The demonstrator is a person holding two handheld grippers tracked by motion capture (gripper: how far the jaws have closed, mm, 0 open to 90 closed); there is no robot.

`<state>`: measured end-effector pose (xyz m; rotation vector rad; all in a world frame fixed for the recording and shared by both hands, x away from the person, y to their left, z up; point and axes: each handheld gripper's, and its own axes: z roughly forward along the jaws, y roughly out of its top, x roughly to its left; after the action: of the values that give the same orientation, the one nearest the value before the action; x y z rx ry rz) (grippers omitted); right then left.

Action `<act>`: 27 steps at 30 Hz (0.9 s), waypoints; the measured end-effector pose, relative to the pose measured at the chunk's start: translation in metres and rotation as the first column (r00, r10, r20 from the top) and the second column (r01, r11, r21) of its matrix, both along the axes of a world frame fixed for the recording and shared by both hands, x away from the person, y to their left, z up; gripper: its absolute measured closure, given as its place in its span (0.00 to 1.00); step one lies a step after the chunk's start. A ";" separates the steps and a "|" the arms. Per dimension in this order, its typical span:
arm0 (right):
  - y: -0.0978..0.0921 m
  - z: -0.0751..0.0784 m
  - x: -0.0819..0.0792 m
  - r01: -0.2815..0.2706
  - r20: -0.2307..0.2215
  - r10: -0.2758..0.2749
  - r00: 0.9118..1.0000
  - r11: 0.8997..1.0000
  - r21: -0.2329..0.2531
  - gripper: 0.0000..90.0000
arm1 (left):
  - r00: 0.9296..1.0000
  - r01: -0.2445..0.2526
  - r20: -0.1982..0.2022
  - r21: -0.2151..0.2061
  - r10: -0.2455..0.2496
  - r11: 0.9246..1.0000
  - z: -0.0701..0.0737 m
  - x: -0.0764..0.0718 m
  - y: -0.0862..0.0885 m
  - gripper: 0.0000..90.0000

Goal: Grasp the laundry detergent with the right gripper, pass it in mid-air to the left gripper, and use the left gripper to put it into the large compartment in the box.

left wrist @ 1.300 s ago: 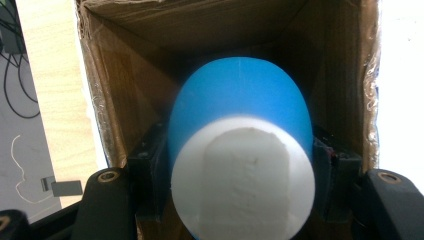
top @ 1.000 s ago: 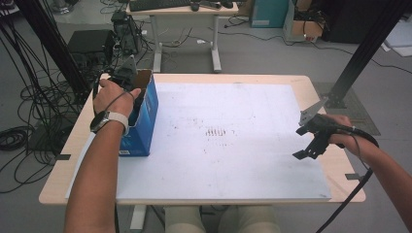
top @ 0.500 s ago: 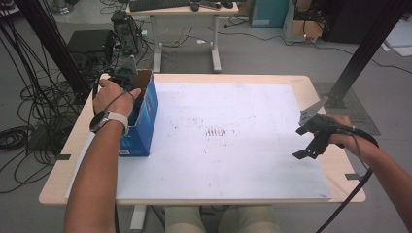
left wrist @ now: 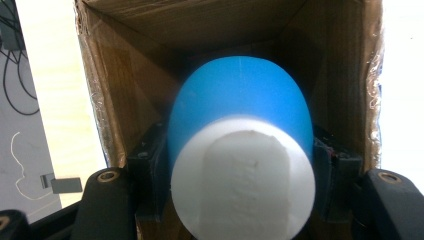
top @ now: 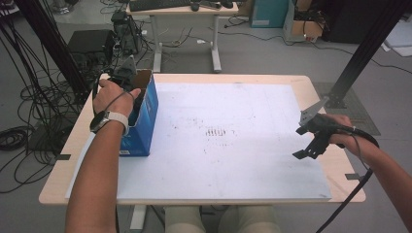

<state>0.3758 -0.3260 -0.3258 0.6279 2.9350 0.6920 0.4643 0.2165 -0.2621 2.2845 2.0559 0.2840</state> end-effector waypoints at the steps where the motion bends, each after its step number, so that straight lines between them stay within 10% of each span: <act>1: 0.000 0.000 0.000 0.001 0.000 -0.001 1.000 1.000 0.000 0.04 | 1.000 0.000 -0.002 0.000 0.000 1.000 0.000 0.000 0.000 0.42; 27: 0.001 0.000 0.000 -0.001 -0.001 0.001 1.000 1.000 -0.001 0.04 | 1.000 -0.006 0.002 -0.004 0.006 1.000 0.000 -0.001 0.001 0.42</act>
<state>0.3761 -0.3248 -0.3254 0.6270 2.9366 0.6901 0.4637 0.2175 -0.2621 2.2751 2.0609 0.2817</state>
